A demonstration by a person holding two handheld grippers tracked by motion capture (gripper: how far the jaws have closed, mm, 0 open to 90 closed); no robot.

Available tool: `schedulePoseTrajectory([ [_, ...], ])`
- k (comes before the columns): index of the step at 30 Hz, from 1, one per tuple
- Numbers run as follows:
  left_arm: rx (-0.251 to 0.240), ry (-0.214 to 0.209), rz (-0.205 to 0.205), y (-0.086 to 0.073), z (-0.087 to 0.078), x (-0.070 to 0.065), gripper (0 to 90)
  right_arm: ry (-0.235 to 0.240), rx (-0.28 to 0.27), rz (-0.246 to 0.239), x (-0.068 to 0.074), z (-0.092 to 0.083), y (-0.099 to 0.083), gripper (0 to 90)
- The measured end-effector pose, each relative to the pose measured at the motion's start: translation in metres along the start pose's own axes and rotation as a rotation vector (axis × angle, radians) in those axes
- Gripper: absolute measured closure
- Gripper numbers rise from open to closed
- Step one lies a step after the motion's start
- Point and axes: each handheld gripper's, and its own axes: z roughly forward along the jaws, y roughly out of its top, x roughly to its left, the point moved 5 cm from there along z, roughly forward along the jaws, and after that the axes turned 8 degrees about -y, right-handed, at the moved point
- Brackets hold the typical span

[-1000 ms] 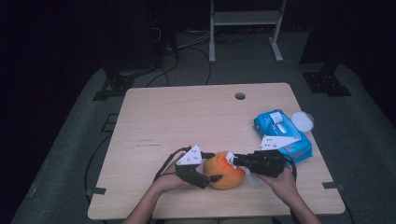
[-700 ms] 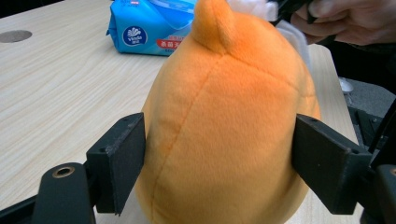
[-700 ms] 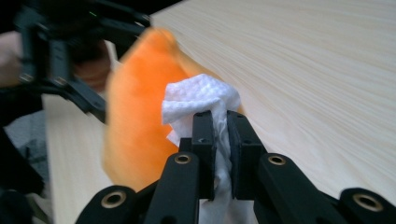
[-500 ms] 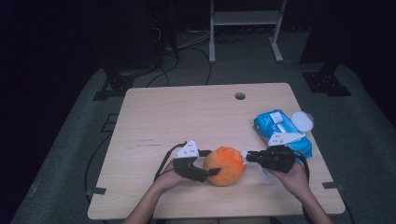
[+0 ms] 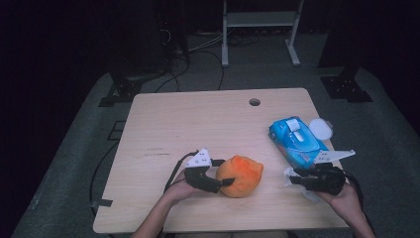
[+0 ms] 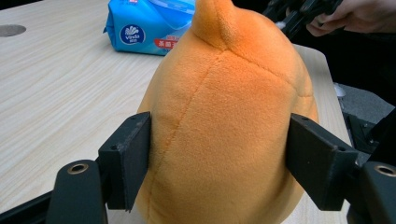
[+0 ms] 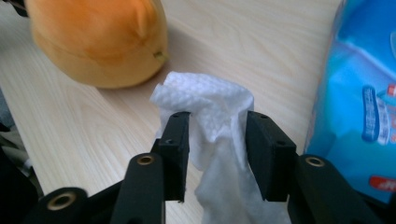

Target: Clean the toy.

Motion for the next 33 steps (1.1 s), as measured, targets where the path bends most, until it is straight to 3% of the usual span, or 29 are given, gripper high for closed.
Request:
schedulePoseTrajectory([
  [2,-0.005,-0.006,0.003,-0.001,0.000,0.000,24.1,-0.011,-0.006,-0.020,0.004,-0.001,0.005,55.5],
  [7,0.002,-0.020,0.013,-0.002,0.002,-0.001,19.1,0.011,-0.013,-0.045,0.015,0.000,0.012,54.6],
  [10,0.000,-0.033,0.039,-0.002,0.004,-0.003,16.6,0.084,-0.058,-0.043,0.029,0.002,0.023,53.4],
  [12,0.016,-0.047,0.061,-0.002,0.006,-0.004,11.7,0.156,-0.088,-0.060,0.043,0.007,0.033,52.1],
  [15,0.025,-0.072,0.083,-0.003,0.005,-0.006,7.1,0.203,-0.082,-0.097,0.059,0.020,0.045,48.1],
  [19,0.019,-0.093,0.067,-0.006,0.004,-0.001,5.0,0.194,-0.062,-0.134,0.073,0.041,0.051,39.4],
  [21,0.026,-0.114,0.075,-0.008,0.006,-0.004,8.8,0.187,-0.073,-0.144,0.076,0.044,0.055,45.1],
  [23,0.046,-0.093,0.086,-0.001,0.003,-0.005,24.2,0.182,-0.079,-0.156,0.077,0.045,0.060,54.9],
  [24,0.058,-0.078,0.088,0.004,-0.001,-0.004,28.0,0.174,-0.087,-0.162,0.077,0.046,0.063,56.3],
  [26,0.035,-0.013,0.120,0.014,-0.009,-0.001,31.2,0.162,-0.114,-0.153,0.077,0.049,0.072,58.3],
  [30,0.047,0.177,0.190,0.024,-0.023,0.006,31.5,0.147,-0.155,-0.125,0.072,0.067,0.089,62.2],
  [32,0.129,0.272,0.202,0.017,-0.017,0.011,30.8,0.131,-0.139,-0.119,0.068,0.080,0.092,60.4],
  [33,0.163,0.293,0.196,0.014,-0.014,0.013,29.7,0.135,-0.108,-0.110,0.065,0.090,0.092,57.2],
])
